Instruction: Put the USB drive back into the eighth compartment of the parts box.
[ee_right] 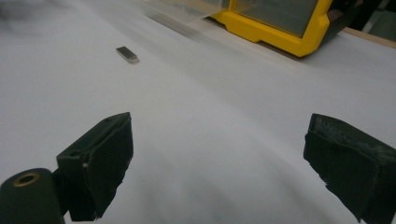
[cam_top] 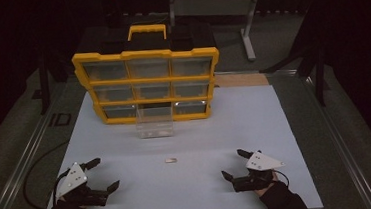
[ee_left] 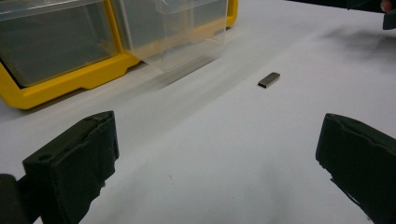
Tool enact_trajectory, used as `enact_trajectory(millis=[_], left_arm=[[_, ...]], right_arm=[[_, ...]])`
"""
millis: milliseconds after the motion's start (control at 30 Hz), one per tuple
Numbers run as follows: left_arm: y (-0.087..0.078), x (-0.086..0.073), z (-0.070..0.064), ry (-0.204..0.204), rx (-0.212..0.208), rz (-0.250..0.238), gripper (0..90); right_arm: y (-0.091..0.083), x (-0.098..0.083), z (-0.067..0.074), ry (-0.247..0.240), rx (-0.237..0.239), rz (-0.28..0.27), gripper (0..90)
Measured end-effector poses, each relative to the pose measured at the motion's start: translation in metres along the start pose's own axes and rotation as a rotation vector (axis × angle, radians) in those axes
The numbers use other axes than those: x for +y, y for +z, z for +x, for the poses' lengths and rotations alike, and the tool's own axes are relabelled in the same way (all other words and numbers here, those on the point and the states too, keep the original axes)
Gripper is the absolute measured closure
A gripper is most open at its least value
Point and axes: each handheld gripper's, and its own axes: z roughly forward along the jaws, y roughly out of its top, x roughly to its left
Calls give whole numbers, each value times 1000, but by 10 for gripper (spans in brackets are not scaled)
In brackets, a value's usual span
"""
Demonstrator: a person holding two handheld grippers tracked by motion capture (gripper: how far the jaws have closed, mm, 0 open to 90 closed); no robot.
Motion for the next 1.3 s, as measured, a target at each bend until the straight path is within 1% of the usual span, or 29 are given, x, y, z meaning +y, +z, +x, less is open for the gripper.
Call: enact_trajectory(millis=[67,167,200,300,333,367,400,500,533,567,633,667,833,1000,1100,1300], left_arm=[[0,0,0,-1,-1,-4,3],[0,0,0,2,-2,-2,3],[0,0,0,1,-3,-2,3],[0,1,0,0,0,-6,3],[0,0,0,-1,-1,-7,3],[0,0,0,0,-3,-5,3],[-1,0,0,2,-4,-1,3],[-1,0,-1,2,-1,-3,3],[-1,0,-1,2,-2,-5,3],[-1,1,-1,4,-2,-7,3],[-1,1,-2,3,-2,-5,3],[-1,2,-2,7,-4,-4,3],[-1,6,-5,13,-10,-7,3],[-2,11,-7,28,-6,-13,3],[-3,16,-7,27,-6,-16,3],[-6,30,-5,25,-21,-26,3]], right_arm=[[0,0,1,-6,1,14,86],[0,1,1,-4,11,18,86],[0,1,2,-11,5,27,86],[1,1,2,-15,6,31,86],[3,0,3,-25,-5,24,86],[3,0,3,-25,-5,24,86],[3,1,5,-33,-16,10,86],[3,1,5,-36,-13,4,86],[3,1,6,-30,-8,3,86],[4,1,6,-41,-11,8,86],[4,1,6,-39,-12,6,86],[3,1,5,-46,-17,-4,86],[2,1,5,-43,-28,-7,86],[1,3,6,-43,-34,-12,86],[2,3,7,-46,-35,-15,87],[5,3,8,-51,-15,-13,87]])
